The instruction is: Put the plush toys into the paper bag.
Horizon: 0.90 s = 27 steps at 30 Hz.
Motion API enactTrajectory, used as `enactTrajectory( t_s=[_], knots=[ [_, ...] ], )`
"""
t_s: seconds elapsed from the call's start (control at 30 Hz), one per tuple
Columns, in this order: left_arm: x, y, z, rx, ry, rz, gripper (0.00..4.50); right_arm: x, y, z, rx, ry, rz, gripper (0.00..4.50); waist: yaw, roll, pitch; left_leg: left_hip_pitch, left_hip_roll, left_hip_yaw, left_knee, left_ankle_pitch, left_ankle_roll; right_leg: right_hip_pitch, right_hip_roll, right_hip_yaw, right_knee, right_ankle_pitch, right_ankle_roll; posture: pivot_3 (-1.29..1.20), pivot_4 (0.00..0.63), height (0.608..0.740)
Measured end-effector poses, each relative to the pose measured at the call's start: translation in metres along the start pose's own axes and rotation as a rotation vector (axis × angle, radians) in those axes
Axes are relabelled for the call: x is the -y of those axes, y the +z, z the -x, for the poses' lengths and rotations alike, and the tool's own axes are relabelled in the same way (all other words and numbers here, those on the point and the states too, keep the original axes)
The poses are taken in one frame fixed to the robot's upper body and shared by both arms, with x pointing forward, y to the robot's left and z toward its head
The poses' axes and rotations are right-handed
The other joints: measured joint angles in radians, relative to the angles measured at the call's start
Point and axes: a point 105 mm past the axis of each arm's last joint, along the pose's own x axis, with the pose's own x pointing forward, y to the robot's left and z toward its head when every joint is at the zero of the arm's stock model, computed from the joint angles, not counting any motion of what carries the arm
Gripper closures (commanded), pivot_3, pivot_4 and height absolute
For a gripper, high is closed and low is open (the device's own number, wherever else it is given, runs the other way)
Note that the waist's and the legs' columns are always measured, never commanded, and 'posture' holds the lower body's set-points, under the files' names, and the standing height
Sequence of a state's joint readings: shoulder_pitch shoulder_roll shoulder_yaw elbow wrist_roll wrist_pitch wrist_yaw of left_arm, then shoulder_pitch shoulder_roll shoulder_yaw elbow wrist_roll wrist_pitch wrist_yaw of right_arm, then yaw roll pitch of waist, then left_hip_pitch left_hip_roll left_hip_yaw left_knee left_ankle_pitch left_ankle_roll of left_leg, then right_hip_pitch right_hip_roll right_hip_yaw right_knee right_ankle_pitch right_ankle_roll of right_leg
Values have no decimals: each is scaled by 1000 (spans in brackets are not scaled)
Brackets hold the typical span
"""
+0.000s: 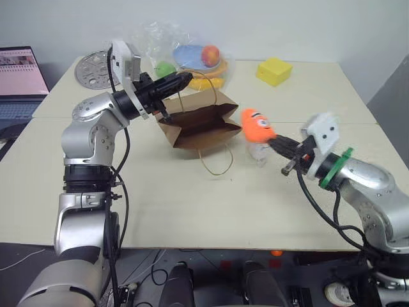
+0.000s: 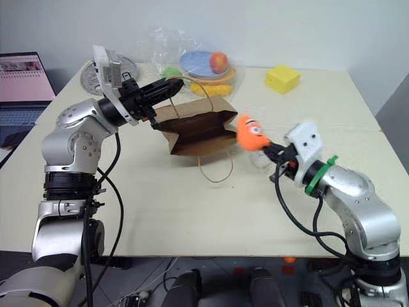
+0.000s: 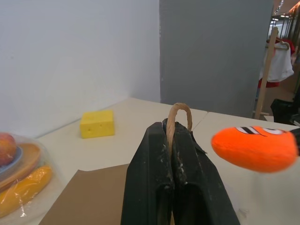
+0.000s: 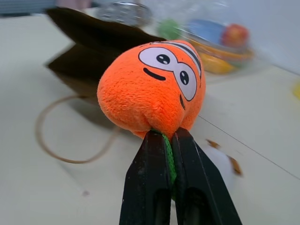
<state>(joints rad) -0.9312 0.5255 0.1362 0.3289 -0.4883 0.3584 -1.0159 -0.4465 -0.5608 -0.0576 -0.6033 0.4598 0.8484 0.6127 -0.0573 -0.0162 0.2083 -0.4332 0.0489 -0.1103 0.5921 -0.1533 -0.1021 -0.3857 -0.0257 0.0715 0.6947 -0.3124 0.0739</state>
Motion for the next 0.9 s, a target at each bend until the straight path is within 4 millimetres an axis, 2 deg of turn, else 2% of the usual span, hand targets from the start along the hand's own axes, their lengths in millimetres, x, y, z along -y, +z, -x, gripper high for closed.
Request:
enactTrajectory(
  t_s=[0.1,0.2,0.33,0.4,0.5,0.63,0.8,0.9],
  knots=[
    [1,0,-2,0,-6,1,4500,-16,8,-21,28,94,-35,4442,-2,0,0,0,0,0,0,0,0,0,0,0,1,1,-1,0,150,740],
    [3,0,-5,-2,-15,0,4500,-28,2,-39,3,129,-81,4442,-1,0,0,0,0,0,0,0,0,0,0,0,1,1,-2,0,150,740],
    [4,0,-5,1,-19,2,4500,-24,-10,-68,-84,98,-70,4442,0,0,0,0,0,0,0,0,0,-1,0,0,1,1,-2,0,150,740],
    [6,1,-7,5,-28,6,4500,-23,-9,-84,-94,90,-75,4442,-1,0,0,0,0,0,0,0,0,-1,0,0,2,1,-2,0,150,740],
    [9,3,-8,6,-37,-1,4500,-13,-7,-98,-112,56,-65,4442,0,0,0,0,0,0,0,0,0,-1,0,0,1,1,-2,0,150,740],
    [13,3,-7,6,-47,4,4500,-5,-19,-110,-150,29,-85,4442,1,0,0,-1,0,0,-1,0,0,-2,0,-1,2,1,-2,0,150,740],
    [17,3,-7,3,-61,8,4500,-12,-15,-130,-150,65,-66,4442,-2,0,0,-1,0,0,-1,0,0,-2,0,-1,2,1,-2,0,150,740],
    [19,3,-8,0,-66,16,4500,-15,-14,-149,-139,63,-75,4442,-6,0,0,0,0,0,-1,0,0,-2,0,-1,2,1,-2,0,150,740]
  ],
)
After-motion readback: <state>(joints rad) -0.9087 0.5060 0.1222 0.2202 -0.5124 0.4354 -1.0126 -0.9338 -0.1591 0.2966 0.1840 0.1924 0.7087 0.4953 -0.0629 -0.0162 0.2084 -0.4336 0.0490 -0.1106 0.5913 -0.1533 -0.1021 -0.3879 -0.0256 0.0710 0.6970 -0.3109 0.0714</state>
